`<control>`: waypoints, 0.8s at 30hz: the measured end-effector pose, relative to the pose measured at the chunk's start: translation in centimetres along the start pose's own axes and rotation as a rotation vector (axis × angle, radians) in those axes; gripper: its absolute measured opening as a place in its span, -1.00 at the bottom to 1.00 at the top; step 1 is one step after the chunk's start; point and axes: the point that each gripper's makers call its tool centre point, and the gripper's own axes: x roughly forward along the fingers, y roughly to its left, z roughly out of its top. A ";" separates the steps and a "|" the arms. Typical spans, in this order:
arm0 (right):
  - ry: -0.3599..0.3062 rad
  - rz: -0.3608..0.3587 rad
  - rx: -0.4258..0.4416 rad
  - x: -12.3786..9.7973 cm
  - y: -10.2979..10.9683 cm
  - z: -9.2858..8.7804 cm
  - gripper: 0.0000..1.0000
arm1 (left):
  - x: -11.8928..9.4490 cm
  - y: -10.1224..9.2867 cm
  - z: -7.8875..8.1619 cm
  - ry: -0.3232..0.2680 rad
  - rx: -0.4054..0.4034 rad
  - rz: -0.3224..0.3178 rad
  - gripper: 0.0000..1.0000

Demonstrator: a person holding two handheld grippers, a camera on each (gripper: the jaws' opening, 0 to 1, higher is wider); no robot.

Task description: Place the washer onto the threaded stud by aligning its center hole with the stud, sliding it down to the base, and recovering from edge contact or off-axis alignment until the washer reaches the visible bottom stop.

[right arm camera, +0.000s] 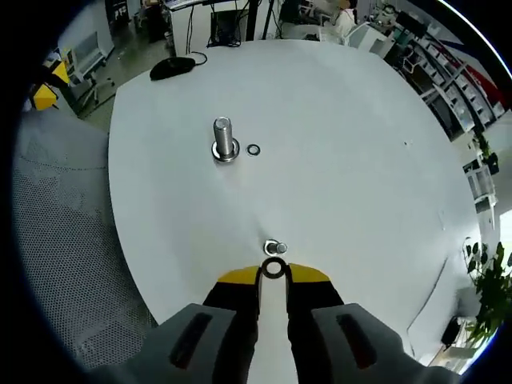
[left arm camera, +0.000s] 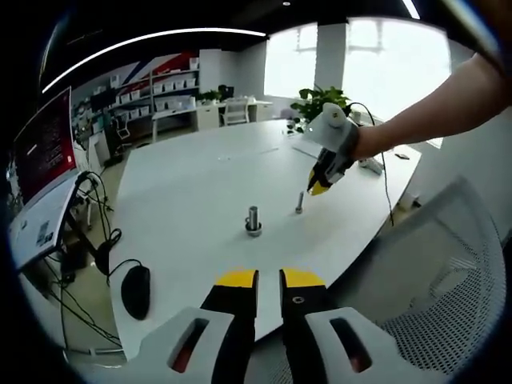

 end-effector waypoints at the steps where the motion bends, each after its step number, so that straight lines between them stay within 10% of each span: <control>1: -0.001 -0.002 -0.001 0.0 -0.1 0.0 -0.73 | -0.1 -0.2 0.2 -0.001 0.001 -0.001 -0.84; 24: 0.026 0.024 -0.028 1.9 -0.7 0.5 -0.72 | -0.3 0.0 0.4 0.000 -0.007 0.020 -0.84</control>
